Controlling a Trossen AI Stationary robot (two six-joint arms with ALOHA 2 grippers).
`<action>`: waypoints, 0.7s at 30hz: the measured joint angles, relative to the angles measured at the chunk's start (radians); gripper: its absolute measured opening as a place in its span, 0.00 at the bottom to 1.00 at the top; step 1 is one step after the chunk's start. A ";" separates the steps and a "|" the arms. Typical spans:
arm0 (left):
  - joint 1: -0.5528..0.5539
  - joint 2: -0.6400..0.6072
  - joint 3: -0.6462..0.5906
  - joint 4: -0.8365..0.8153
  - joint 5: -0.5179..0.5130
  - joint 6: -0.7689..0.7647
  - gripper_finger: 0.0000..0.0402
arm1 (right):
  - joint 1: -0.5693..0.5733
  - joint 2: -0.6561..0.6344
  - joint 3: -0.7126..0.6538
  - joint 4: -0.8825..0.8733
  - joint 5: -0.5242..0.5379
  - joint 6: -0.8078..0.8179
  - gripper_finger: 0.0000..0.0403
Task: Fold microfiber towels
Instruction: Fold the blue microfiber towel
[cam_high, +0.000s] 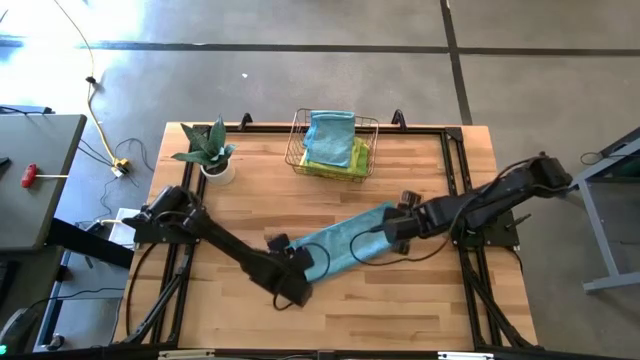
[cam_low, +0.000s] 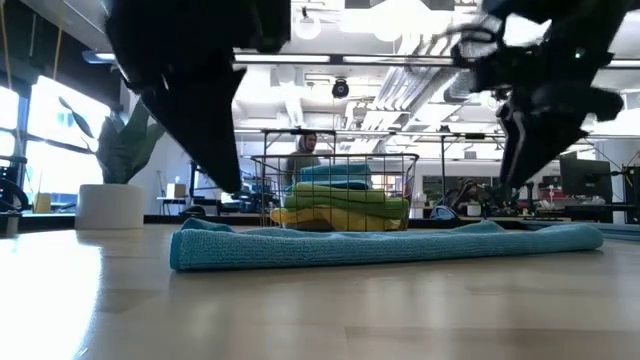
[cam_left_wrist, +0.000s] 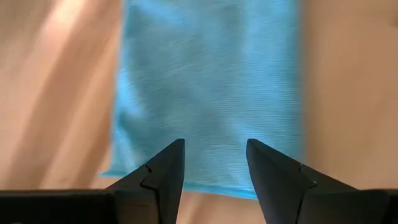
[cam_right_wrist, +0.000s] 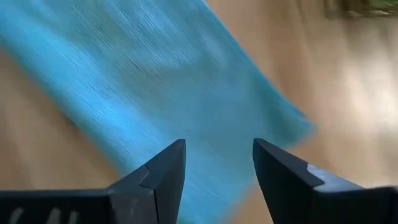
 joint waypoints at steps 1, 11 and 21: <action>-0.009 0.000 -0.003 0.028 -0.001 0.009 0.40 | 0.014 -0.010 -0.017 0.060 -0.003 0.042 0.45; -0.026 0.034 -0.021 0.181 -0.044 -0.014 0.40 | 0.133 -0.015 -0.194 0.291 0.002 0.434 0.45; -0.009 0.122 -0.023 0.222 -0.016 -0.052 0.40 | 0.188 -0.014 -0.254 0.269 0.046 0.547 0.45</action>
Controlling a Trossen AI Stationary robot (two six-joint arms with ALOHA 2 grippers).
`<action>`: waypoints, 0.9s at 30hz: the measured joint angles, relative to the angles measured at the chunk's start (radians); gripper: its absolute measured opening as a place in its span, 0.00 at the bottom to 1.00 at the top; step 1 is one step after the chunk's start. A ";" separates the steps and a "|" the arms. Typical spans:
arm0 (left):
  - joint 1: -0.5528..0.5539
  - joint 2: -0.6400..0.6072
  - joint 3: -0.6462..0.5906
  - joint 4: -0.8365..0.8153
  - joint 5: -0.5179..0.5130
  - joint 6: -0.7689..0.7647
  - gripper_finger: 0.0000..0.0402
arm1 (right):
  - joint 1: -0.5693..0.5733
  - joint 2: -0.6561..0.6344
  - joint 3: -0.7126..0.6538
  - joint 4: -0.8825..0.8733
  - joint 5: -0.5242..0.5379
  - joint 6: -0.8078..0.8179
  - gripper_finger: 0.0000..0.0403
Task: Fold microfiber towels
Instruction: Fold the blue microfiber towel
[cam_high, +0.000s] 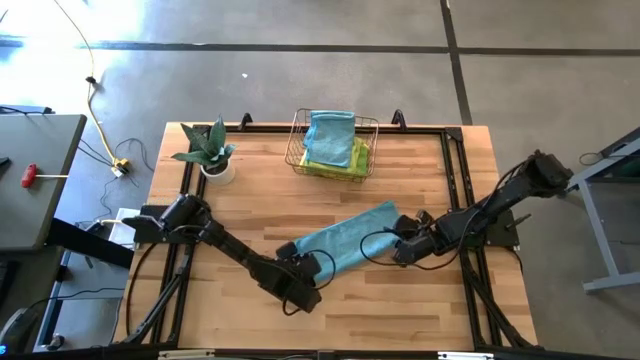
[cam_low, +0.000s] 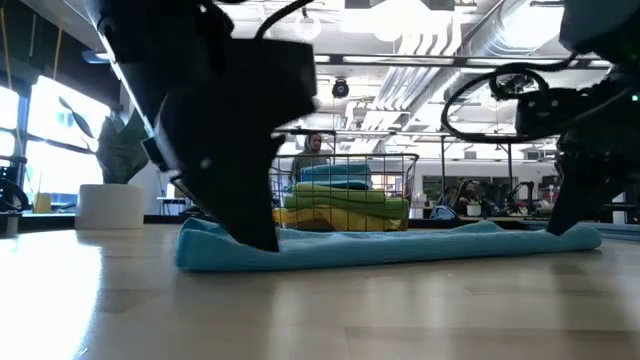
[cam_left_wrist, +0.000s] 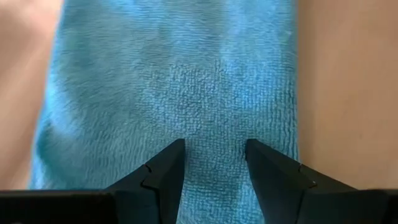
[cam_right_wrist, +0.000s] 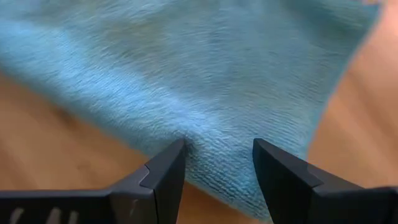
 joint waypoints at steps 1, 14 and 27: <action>-0.002 0.003 0.000 0.032 0.016 -0.013 0.40 | 0.000 0.000 -0.009 -0.001 0.026 -0.001 0.45; -0.040 0.014 0.002 0.646 0.080 0.098 0.40 | -0.068 -0.003 -0.015 0.008 0.424 -0.384 0.45; -0.089 -0.053 0.001 0.212 0.296 0.526 0.40 | 0.176 0.115 0.041 0.762 0.137 -0.714 0.45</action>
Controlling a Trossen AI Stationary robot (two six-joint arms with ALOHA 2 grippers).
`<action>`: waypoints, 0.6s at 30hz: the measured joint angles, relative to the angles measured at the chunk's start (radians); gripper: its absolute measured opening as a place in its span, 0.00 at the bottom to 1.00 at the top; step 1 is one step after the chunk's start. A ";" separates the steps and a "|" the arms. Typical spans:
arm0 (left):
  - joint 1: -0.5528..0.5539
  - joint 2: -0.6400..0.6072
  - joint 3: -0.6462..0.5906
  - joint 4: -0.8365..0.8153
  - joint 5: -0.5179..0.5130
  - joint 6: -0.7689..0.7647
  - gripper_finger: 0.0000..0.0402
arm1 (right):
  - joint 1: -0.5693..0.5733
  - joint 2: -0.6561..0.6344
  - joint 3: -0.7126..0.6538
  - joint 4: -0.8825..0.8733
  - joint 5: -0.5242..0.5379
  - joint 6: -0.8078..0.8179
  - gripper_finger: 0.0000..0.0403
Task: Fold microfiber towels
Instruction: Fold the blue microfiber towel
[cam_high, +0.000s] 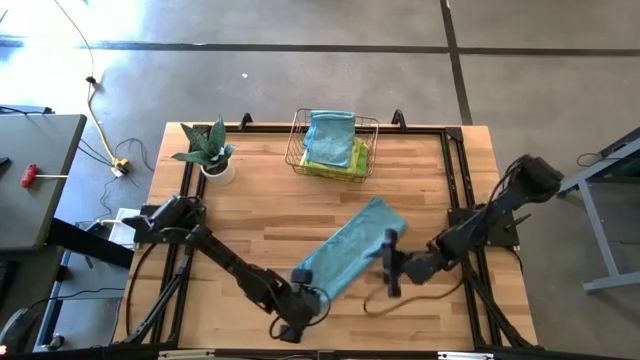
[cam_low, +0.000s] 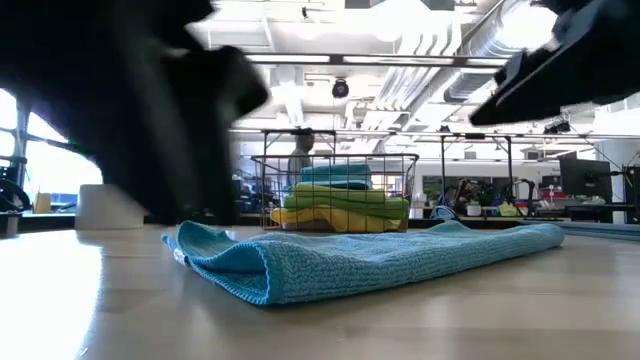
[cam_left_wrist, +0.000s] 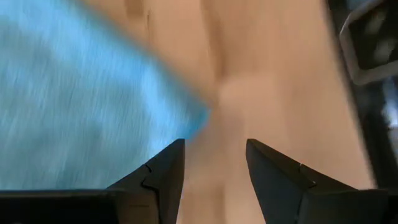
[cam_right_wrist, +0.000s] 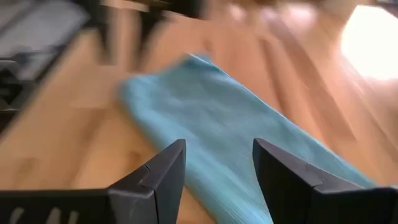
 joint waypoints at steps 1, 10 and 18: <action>-0.011 -0.005 0.000 -0.046 -0.011 -0.018 0.40 | 0.018 0.033 0.000 0.077 -0.001 -0.046 0.45; -0.078 -0.005 0.000 -0.157 -0.243 -0.139 0.40 | 0.035 0.369 0.185 0.300 0.077 -0.258 0.45; -0.059 -0.005 0.000 -0.285 -0.354 -0.355 0.40 | -0.041 0.526 0.365 0.264 0.154 0.004 0.45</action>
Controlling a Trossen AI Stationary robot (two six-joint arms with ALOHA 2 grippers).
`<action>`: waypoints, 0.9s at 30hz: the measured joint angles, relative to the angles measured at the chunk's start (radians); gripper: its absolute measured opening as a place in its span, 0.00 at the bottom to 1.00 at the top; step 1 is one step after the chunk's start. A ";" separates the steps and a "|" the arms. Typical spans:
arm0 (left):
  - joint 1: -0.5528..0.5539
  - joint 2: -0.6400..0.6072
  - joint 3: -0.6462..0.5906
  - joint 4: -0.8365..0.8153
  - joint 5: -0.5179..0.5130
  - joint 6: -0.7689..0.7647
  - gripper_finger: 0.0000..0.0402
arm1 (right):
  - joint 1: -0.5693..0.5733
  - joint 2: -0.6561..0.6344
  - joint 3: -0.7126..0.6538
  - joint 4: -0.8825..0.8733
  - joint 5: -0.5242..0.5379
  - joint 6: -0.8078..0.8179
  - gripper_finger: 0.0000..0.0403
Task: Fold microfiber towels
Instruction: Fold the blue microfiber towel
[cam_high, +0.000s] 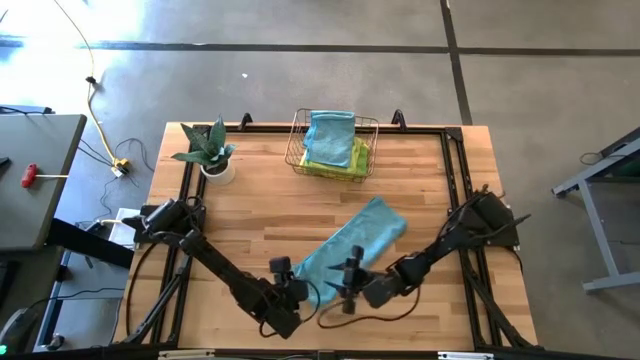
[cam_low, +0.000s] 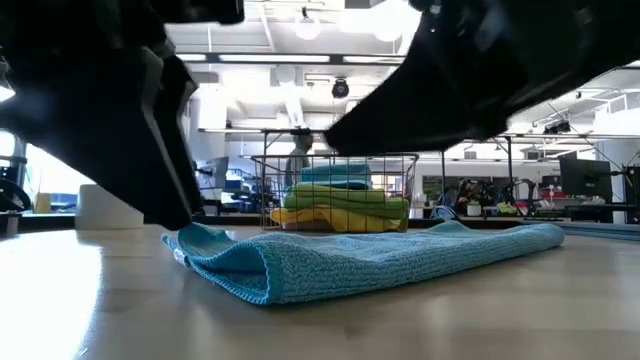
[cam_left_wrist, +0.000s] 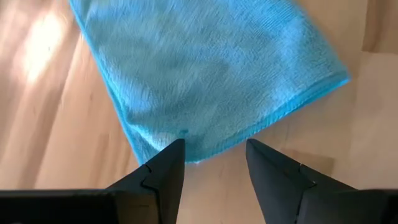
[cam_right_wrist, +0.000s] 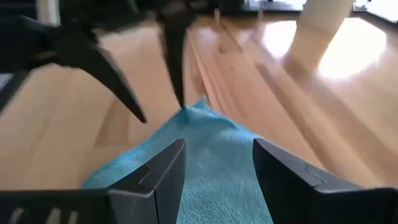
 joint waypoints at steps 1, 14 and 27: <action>0.000 0.000 0.000 -0.005 0.007 -0.024 0.40 | -0.007 0.009 0.013 -0.026 -0.010 0.030 0.45; -0.025 0.000 0.000 -0.010 0.042 -0.093 0.40 | -0.013 0.029 0.068 -0.377 -0.314 0.229 0.45; -0.033 0.001 0.000 0.034 0.043 -0.098 0.40 | 0.141 -0.155 0.064 -0.858 -0.359 0.267 0.45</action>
